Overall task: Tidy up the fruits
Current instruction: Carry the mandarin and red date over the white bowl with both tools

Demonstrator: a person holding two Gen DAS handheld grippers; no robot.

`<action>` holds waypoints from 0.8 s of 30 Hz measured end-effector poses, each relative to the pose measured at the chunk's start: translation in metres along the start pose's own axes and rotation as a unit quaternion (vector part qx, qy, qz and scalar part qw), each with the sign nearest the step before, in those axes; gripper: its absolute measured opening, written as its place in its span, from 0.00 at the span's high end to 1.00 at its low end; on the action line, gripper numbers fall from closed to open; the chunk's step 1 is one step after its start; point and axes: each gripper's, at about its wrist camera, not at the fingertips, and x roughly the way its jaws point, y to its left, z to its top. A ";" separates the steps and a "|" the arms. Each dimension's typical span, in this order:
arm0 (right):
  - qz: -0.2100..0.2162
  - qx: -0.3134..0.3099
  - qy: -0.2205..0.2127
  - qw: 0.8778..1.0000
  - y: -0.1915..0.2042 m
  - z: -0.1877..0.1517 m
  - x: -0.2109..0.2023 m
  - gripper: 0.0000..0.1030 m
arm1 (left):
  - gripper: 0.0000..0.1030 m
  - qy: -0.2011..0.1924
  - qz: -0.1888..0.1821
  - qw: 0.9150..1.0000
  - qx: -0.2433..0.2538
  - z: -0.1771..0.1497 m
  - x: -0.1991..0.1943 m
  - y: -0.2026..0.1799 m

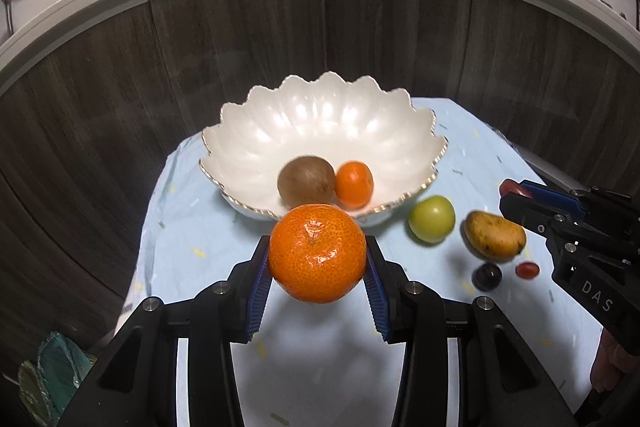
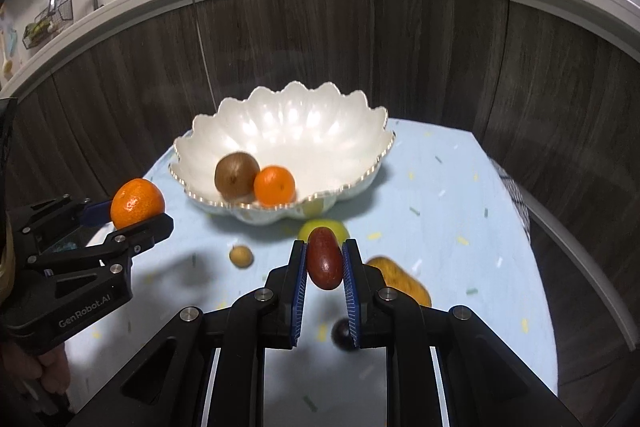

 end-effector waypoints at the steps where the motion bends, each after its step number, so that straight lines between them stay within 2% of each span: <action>1: 0.000 -0.001 -0.002 1.000 0.000 0.003 0.001 0.82 | 0.59 -0.001 0.001 1.000 -0.001 0.002 0.001 0.002; 11: -0.002 0.001 -0.019 1.000 0.002 0.036 0.015 0.82 | 0.59 -0.007 0.007 1.000 -0.016 0.024 0.014 0.021; 24: -0.011 0.024 -0.014 1.000 -0.006 0.067 0.042 0.82 | 0.59 -0.009 0.017 1.000 -0.013 0.054 0.036 0.037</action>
